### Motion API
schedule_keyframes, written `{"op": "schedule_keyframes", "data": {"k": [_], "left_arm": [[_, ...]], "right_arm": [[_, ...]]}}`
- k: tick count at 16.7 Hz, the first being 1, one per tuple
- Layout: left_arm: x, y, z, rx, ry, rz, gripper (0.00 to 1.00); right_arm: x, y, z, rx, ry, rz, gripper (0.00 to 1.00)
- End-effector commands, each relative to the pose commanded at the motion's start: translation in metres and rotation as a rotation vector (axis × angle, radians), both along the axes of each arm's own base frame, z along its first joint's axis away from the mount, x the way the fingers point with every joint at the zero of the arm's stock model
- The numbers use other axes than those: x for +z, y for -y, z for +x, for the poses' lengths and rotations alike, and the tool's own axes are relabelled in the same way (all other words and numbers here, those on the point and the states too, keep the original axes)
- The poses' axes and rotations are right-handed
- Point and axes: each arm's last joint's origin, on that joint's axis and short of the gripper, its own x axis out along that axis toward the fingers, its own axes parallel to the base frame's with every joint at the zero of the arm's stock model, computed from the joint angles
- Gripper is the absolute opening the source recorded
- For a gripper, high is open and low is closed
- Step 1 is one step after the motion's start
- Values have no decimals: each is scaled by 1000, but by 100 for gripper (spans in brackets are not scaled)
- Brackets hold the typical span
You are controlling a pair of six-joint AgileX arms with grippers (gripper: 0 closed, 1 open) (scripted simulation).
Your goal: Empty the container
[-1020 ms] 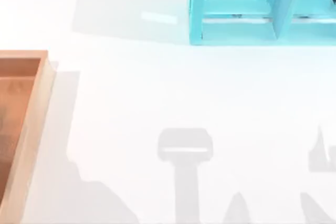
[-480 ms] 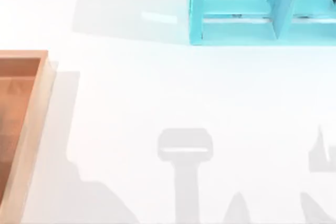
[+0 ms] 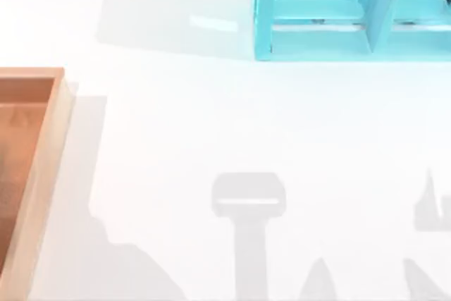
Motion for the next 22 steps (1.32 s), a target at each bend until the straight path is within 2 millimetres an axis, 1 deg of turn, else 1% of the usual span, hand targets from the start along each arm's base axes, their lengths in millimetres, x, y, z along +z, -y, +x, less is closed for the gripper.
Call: {"op": "schedule_keyframes", "data": {"k": [3,5,8,12,14,16,20,22], "left_arm": [[4,0,2,-2,3,0,0],[19,-2,6,-3,8,1,0],[54,-3,10,-3,-4,-3,0],[108,-1,5,-3,-17,-7,0],[126,0,1,-3,-3,-2,0],[131,1,0,-2,2,0,0],[129,0,1,-1,0,1,0],[127,6,12,-1,20,16,0]], "right_arm": [[0,0,0,0,0,0,100],[0,0,0,0,0,0,100],[0,0,0,0,0,0,100],[0,0,0,0,0,0,100],[0,0,0,0,0,0,100],[0,0,0,0,0,0,100],[0,0,0,0,0,0,100],[0,0,0,0,0,0,100]]}}
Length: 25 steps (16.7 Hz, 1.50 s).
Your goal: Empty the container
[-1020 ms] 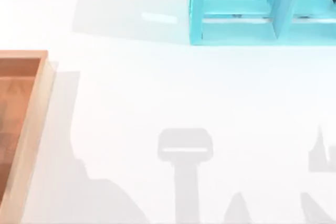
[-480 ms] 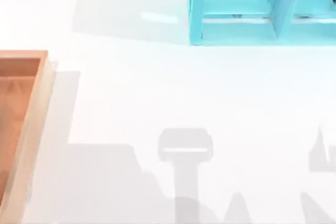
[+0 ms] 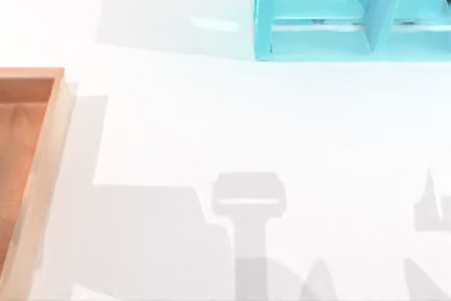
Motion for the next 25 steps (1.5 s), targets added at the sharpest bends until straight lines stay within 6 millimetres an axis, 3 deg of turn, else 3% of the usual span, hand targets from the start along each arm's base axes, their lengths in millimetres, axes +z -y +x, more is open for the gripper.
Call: {"op": "schedule_keyframes", "data": {"k": [3,6,9,12,14,19,25], "left_arm": [[-11,32,35,3,58,25,0],[-28,103,66,5,115,11,0],[-54,180,72,5,84,-17,0],[-79,226,63,2,11,-17,0],[-86,237,59,0,-16,-13,0],[-87,236,59,1,-17,-13,0],[-128,237,59,0,-14,-14,0]], "right_arm": [[0,0,0,0,0,0,100],[0,0,0,0,0,0,100],[0,0,0,0,0,0,100],[0,0,0,0,0,0,100],[0,0,0,0,0,0,100],[0,0,0,0,0,0,100],[0,0,0,0,0,0,100]]}}
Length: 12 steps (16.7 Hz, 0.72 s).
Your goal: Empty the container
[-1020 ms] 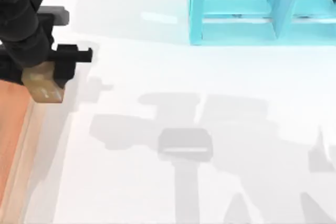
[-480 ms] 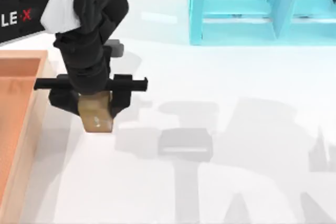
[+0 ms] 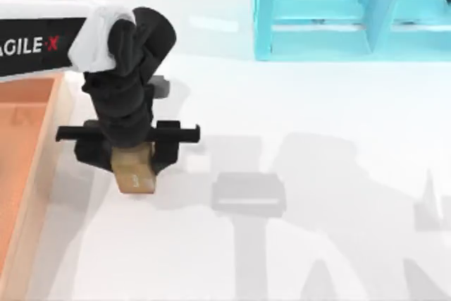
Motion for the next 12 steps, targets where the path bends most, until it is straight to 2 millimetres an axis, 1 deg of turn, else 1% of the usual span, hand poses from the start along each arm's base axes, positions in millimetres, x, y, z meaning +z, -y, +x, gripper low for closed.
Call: {"op": "schedule_keyframes", "data": {"k": [1,4,12], "left_arm": [[-4,0,0,0,-4,2,0],[-4,0,0,0,-5,2,0],[-4,0,0,0,-5,2,60]], "right_arm": [[0,0,0,0,0,0,100],[0,0,0,0,0,0,100],[0,0,0,0,0,0,100]]}}
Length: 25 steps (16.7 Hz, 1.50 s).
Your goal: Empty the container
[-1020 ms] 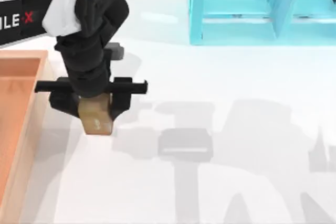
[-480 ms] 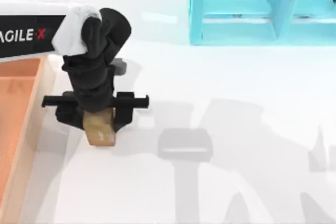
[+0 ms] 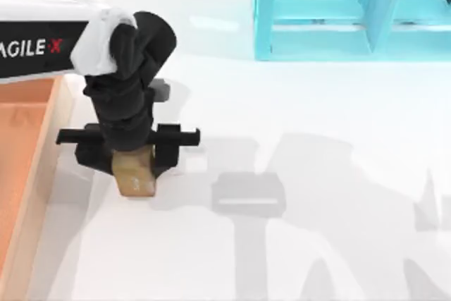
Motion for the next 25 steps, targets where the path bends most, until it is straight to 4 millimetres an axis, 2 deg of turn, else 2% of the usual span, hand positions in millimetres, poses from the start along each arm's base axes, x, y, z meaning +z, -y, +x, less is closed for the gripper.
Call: {"op": "schedule_keyframes", "data": {"k": [5,6,16,22,25], "left_arm": [[0,0,0,0,0,0,98],[0,0,0,0,0,0,100],[5,0,1,1,3,-1,100],[65,1,1,-1,-10,5,100],[80,0,0,0,1,0,100]], "right_arm": [[0,0,0,0,0,0,100],[0,0,0,0,0,0,100],[0,0,0,0,0,0,100],[0,0,0,0,0,0,100],[0,0,0,0,0,0,100]]}}
